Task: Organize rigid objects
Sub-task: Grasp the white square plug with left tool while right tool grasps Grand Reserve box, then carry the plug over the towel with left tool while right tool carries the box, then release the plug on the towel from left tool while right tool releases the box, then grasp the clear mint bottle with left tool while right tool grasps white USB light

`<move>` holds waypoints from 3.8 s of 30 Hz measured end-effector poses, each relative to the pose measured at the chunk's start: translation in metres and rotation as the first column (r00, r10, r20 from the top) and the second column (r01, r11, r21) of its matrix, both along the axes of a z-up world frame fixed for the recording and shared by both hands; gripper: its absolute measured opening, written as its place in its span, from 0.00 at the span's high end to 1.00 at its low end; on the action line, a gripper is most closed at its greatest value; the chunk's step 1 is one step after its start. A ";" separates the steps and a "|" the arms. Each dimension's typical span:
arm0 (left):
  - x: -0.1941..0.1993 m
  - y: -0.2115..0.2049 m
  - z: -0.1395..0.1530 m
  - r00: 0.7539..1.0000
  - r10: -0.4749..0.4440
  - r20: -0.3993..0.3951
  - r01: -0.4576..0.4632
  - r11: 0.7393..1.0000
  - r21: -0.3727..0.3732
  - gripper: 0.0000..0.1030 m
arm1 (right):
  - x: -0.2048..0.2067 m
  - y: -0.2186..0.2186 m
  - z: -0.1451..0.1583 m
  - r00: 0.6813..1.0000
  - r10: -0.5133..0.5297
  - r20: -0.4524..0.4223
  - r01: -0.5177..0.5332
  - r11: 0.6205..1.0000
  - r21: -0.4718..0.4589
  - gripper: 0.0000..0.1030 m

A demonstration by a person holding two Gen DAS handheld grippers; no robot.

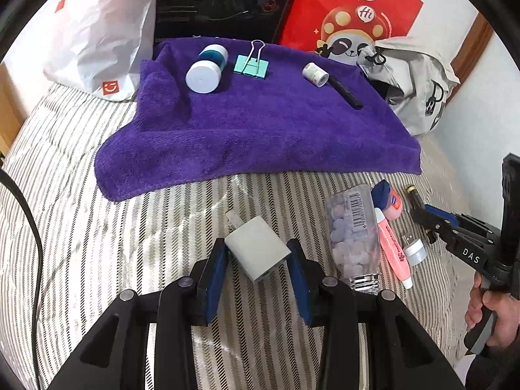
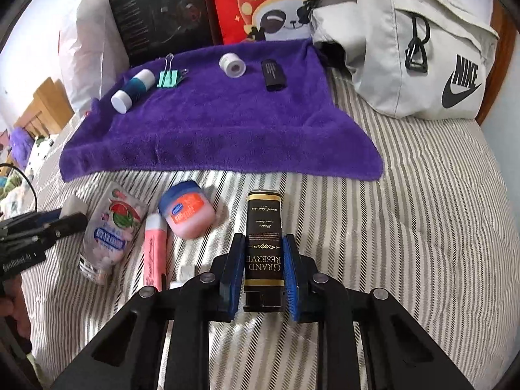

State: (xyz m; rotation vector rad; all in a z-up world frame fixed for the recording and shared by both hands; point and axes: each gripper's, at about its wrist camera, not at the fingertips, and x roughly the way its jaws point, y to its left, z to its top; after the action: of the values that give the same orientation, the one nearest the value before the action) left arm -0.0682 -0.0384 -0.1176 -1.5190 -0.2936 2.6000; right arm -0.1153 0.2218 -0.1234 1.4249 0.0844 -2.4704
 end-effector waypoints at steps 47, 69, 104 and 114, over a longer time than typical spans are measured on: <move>-0.134 -0.040 0.021 1.000 -0.027 0.013 0.027 1.000 -0.015 0.66 | -0.139 -0.030 0.024 0.992 0.117 0.043 -0.119 0.992 0.047 0.78; -0.148 -0.020 0.013 0.983 -0.174 0.062 0.183 0.964 -0.191 0.66 | -0.145 -0.038 0.006 0.975 0.210 0.078 -0.216 0.972 0.090 0.77; -0.083 -0.017 0.065 0.990 -0.141 -0.005 0.138 0.978 -0.155 0.02 | -0.099 -0.020 0.055 0.982 0.191 0.002 -0.191 0.979 0.069 0.14; -0.026 0.039 0.035 0.988 -0.146 0.046 0.150 0.985 -0.083 0.01 | -0.036 0.018 0.066 0.998 0.052 0.020 -0.052 0.999 -0.005 0.00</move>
State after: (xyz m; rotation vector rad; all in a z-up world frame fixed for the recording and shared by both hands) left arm -0.0947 0.0006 -0.0822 -1.5573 -0.0695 2.4987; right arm -0.1514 0.2397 -0.0570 1.4276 0.1105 -2.4126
